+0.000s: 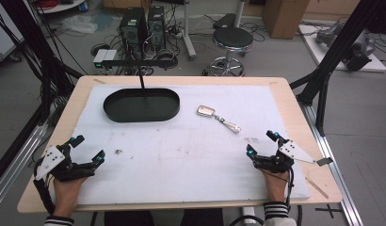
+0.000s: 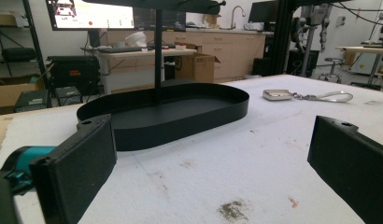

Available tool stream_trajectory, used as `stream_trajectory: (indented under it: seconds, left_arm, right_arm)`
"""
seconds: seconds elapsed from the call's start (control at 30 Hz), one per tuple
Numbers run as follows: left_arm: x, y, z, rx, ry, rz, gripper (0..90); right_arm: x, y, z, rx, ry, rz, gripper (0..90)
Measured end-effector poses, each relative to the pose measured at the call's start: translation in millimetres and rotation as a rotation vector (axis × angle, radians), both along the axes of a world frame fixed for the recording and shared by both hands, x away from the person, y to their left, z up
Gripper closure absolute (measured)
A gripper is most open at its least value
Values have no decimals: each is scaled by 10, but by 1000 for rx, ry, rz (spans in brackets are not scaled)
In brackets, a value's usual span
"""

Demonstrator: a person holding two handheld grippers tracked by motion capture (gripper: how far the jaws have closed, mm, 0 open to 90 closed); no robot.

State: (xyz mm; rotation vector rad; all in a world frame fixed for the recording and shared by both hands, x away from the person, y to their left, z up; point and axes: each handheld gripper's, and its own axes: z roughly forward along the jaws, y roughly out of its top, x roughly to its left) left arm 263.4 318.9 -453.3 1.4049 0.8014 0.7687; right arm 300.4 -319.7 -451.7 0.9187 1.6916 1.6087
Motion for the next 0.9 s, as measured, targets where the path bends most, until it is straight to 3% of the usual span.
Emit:
stream_trajectory:
  seconds: [0.13,0.73,0.9]
  left_arm:
    - [0,3,1,0,0,1,17]
    - [-4,3,0,0,-4,1,17]
    - [-8,2,-1,-2,-6,3,17]
  right_arm:
    - [12,-20,0,18,-1,-1,6]
    - [3,-3,2,5,-4,-1,6]
    - [30,-10,15,5,22,5,6]
